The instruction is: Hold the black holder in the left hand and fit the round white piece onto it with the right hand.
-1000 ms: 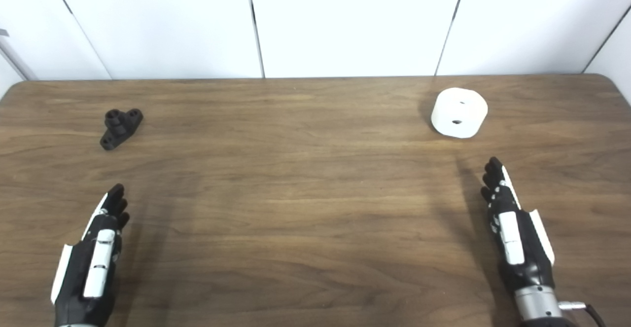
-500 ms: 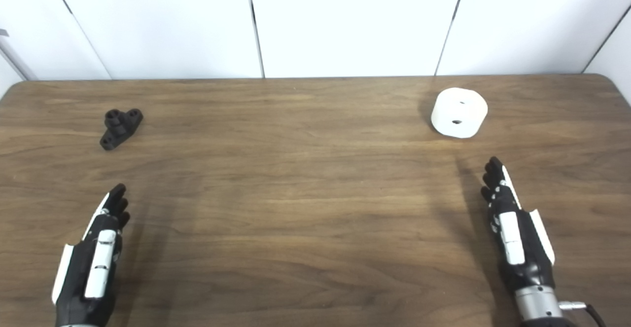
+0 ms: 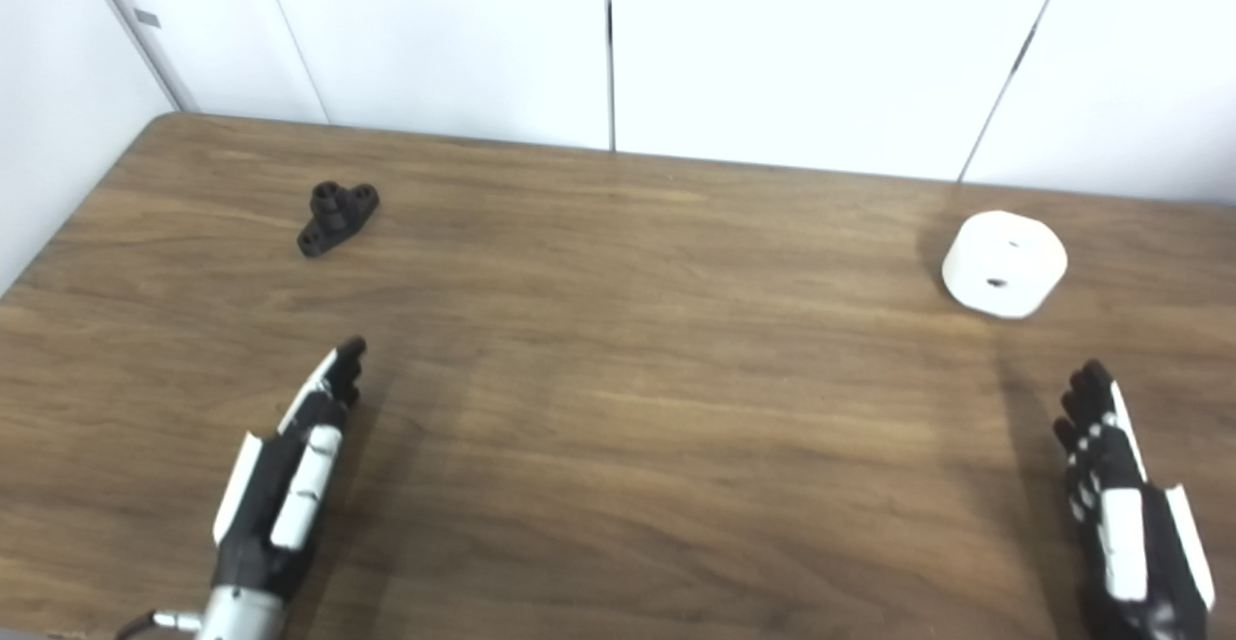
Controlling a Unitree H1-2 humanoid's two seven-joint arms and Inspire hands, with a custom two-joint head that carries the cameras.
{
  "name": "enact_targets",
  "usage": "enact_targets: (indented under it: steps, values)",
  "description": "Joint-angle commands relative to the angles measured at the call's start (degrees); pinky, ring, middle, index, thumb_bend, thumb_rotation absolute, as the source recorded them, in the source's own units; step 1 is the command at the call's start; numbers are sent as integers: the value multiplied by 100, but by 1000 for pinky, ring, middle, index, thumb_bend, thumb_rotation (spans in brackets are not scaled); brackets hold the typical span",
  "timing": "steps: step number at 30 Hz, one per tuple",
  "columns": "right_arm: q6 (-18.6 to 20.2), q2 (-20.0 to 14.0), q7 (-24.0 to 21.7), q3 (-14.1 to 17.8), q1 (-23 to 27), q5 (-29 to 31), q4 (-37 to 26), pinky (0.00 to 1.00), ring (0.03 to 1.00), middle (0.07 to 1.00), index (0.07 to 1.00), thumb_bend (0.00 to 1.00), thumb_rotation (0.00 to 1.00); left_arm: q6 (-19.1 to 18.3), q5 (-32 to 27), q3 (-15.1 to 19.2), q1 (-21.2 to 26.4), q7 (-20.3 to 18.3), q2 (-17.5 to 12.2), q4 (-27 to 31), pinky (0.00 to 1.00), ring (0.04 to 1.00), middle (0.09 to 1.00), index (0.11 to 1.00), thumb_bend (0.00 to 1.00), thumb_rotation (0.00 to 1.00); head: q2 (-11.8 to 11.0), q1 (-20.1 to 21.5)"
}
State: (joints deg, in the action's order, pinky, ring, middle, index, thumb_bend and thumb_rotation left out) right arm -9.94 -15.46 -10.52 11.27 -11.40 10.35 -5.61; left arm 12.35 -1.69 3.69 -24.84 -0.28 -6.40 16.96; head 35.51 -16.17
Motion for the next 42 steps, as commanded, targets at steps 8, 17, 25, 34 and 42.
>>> enact_targets:
  steps: [8,17,25,34,42]
  values:
    - [-135,-52,-13,38,-117,32,449,1000,1000,1000,1000,669,1000,335,171,-143,-104,185,325,-94,1000,1000,990,939,478,779,-204,-190]
    - [-250,-84,-119,60,-150,133,558,1000,1000,1000,1000,710,1000,217,1140,-84,-160,692,446,78,910,946,949,908,397,517,-345,-243]
    - [-162,-43,-77,42,-174,120,512,1000,1000,1000,1000,755,1000,-637,1827,329,434,1158,375,703,843,889,894,864,510,124,-280,-167]
    - [-159,-15,-50,24,-212,75,451,1000,1000,1000,1000,761,1000,-2073,2614,701,1579,1410,-34,813,881,903,896,861,684,189,-284,-143]
    - [-91,-16,-78,21,-247,111,382,1000,1000,1000,1000,784,1000,-3038,3383,829,2358,1348,-325,429,861,888,869,829,724,257,-254,-143]
